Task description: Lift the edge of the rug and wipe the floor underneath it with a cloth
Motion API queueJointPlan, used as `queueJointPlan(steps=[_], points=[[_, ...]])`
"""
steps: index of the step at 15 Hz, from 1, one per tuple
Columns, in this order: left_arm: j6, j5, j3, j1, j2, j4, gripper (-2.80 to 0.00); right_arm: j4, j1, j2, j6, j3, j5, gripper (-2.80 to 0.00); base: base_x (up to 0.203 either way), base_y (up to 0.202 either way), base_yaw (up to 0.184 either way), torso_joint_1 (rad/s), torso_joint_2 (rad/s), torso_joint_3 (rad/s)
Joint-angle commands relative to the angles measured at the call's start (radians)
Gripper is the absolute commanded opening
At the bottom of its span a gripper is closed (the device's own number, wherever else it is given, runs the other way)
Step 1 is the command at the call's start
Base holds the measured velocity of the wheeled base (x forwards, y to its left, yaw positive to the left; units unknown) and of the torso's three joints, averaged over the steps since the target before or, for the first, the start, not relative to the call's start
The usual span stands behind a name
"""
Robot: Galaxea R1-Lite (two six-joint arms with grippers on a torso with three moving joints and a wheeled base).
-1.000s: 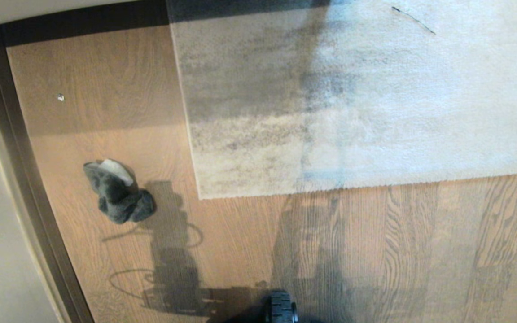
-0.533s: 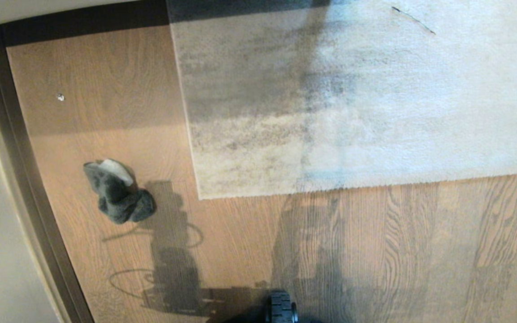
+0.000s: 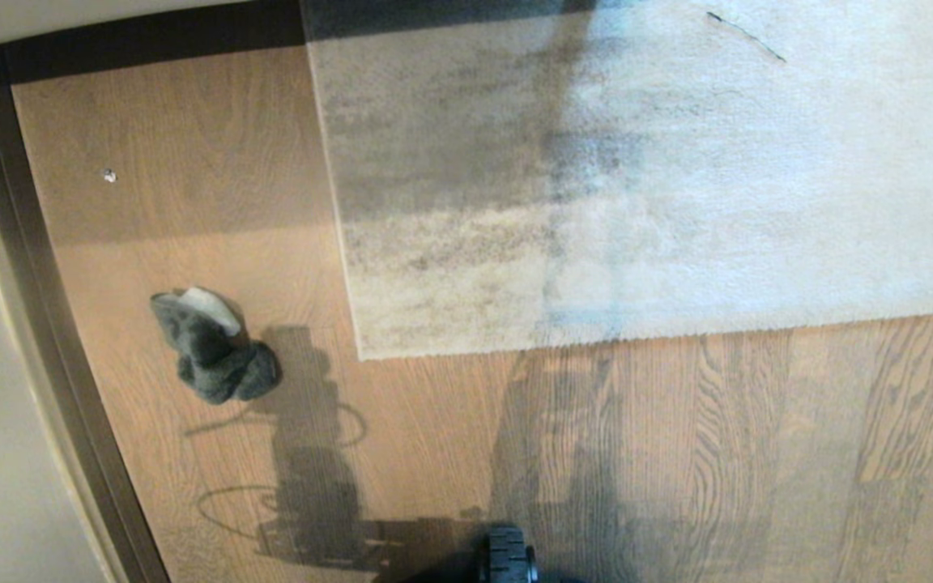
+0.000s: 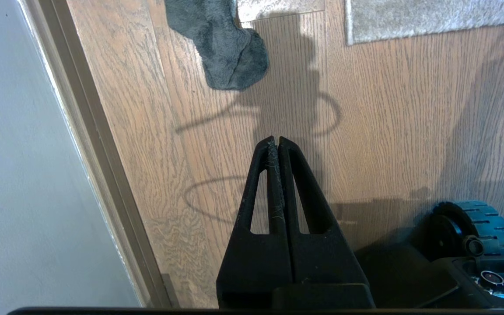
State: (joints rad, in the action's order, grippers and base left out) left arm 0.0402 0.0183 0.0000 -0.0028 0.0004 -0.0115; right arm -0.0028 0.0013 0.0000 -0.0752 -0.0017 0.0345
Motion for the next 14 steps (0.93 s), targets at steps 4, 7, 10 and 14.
queueJointPlan(steps=[4,7,10,14], points=[[-0.040,0.000,0.000,0.000,0.000,0.005,-2.80,0.000,0.000,0.002,0.000,0.000,0.000,-2.80,0.000,0.000,0.000,0.000,0.00,0.000],[-0.042,0.000,0.000,0.001,0.000,0.005,-2.80,0.000,0.000,0.002,0.000,0.000,-0.001,-2.80,0.000,0.000,0.000,0.000,0.00,0.000],[-0.040,0.000,0.000,0.001,0.000,0.005,-2.80,0.000,0.000,0.002,0.000,0.000,0.000,-2.80,0.000,0.000,0.000,0.000,0.00,0.000],[-0.040,0.000,0.000,0.000,0.000,0.005,-2.80,0.000,0.000,0.002,0.000,0.000,0.001,-2.80,0.000,0.000,0.000,0.000,0.00,0.000]])
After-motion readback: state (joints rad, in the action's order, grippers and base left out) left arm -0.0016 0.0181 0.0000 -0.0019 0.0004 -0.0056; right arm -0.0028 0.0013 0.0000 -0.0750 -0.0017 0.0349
